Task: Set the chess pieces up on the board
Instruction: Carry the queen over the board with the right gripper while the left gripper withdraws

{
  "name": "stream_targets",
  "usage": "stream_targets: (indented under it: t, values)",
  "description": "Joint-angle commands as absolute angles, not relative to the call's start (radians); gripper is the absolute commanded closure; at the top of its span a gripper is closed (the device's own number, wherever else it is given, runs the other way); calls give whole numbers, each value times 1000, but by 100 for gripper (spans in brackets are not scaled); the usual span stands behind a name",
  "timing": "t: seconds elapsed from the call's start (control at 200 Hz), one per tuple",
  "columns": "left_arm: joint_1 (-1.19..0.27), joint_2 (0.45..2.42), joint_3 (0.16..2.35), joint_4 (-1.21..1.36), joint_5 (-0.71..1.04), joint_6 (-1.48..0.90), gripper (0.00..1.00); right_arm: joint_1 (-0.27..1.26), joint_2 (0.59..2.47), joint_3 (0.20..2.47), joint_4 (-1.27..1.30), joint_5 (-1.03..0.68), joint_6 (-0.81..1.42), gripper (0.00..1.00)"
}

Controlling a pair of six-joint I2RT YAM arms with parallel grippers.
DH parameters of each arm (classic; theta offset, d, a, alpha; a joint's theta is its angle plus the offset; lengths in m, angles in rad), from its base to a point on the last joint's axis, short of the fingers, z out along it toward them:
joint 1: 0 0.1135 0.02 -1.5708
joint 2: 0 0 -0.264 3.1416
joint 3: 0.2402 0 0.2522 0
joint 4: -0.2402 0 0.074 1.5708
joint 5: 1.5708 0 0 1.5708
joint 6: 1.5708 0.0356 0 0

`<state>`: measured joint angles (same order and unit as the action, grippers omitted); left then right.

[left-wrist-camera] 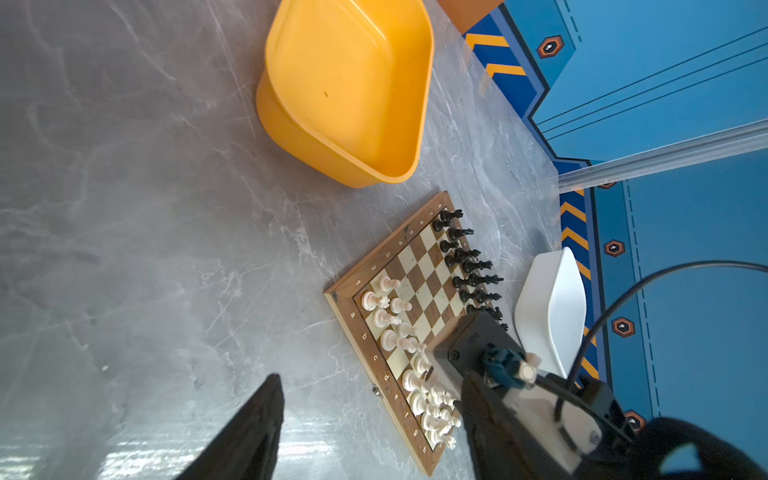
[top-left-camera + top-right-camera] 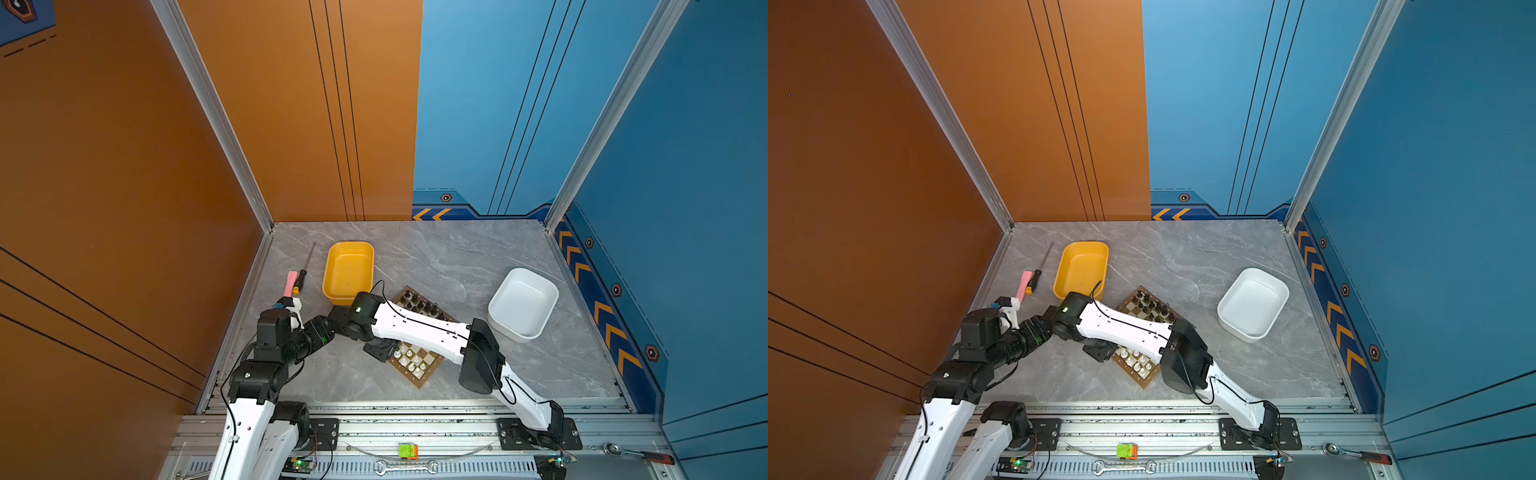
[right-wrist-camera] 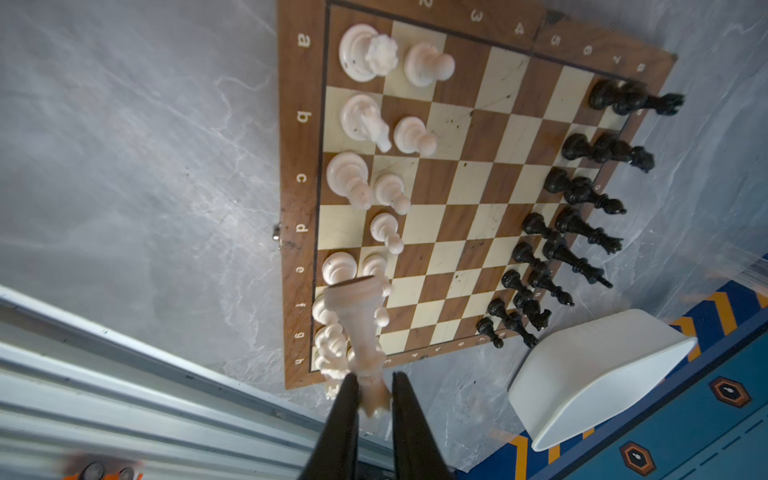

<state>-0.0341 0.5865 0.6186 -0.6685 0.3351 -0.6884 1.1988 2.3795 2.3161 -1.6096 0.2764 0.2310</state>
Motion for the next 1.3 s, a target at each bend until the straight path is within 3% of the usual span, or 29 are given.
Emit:
stream_targets:
  t: [0.0,0.325,0.551,1.042,1.297]
  values:
    - [-35,605,656,-682,330,-645,31,1227,2409,2336,-1636,356,220,83]
    - [-37,611,709,-705,284,-620,31,1249,2430,2357,-1637,393,217,83]
    - [-35,623,814,-793,160,-527,27,1243,2397,2371,-1644,405,230,83]
    - [24,517,635,-537,348,-706,27,1156,2212,2303,-1564,261,230,83]
    - [28,603,587,-386,519,-799,27,1091,2083,2209,-1466,116,226,83]
